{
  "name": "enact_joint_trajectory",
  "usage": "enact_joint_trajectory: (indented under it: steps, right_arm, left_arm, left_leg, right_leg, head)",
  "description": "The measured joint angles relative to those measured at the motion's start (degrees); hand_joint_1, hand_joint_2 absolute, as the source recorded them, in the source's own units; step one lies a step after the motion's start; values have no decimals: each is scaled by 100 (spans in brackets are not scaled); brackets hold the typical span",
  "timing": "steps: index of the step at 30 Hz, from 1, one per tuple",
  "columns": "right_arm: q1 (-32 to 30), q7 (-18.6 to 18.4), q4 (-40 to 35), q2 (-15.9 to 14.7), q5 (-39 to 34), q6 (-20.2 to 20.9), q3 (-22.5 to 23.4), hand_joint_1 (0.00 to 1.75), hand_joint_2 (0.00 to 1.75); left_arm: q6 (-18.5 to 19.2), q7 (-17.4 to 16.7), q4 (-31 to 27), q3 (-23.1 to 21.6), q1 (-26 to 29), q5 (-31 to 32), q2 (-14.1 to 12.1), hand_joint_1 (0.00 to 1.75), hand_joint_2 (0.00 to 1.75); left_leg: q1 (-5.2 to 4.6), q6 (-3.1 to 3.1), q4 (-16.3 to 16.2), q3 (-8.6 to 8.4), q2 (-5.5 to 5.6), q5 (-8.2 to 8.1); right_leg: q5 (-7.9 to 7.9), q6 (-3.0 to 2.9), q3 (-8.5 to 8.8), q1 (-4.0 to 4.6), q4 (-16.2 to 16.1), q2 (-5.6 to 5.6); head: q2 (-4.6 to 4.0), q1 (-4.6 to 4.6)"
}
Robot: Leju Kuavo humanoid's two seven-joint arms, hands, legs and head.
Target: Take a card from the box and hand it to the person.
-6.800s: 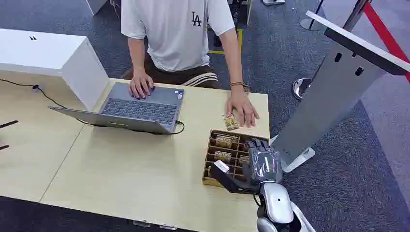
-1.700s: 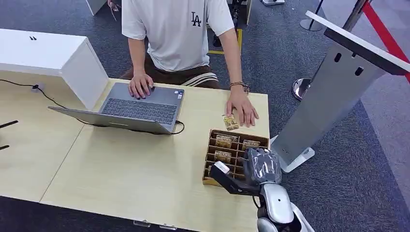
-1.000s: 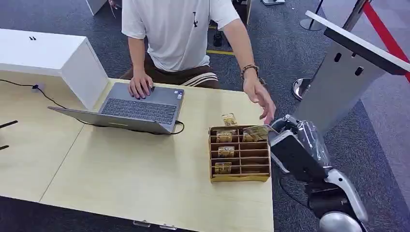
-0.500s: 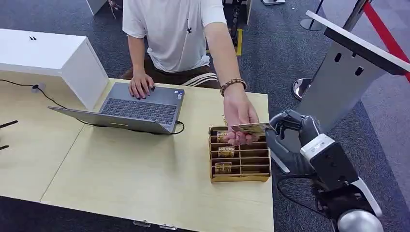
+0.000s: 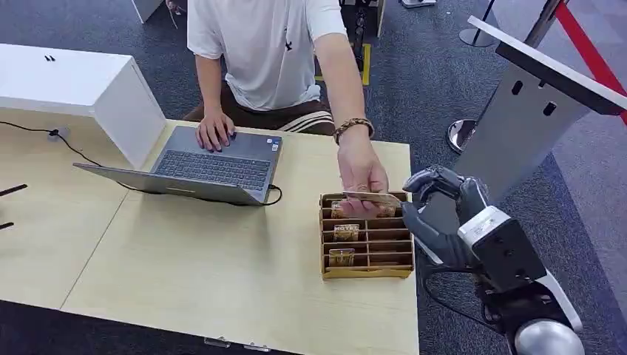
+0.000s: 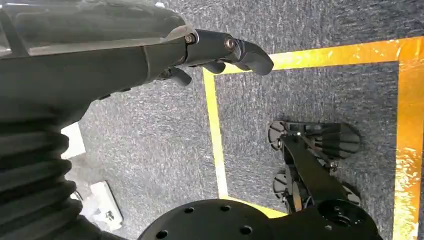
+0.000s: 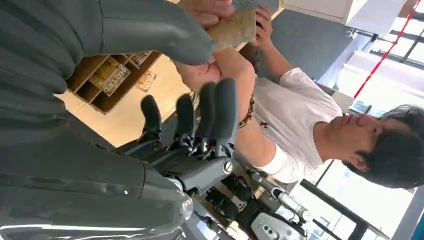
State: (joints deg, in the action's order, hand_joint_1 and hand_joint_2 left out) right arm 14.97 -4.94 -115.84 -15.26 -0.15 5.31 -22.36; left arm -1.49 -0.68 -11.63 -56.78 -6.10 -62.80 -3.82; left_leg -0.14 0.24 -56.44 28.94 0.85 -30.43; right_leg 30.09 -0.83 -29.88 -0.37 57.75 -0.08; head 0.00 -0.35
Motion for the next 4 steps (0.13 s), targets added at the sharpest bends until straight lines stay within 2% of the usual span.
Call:
enact_joint_trajectory:
  steps: [4]
  right_arm:
    - [0,0,5,0,11,0,0,0,175]
  left_arm:
    - [-80,-18,0,0,1,-24,-2,0,0]
  left_leg:
    - [0,0,0,-1,0,0]
  right_leg:
    - [0,0,0,0,0,0]
  head:
    - [0,-4]
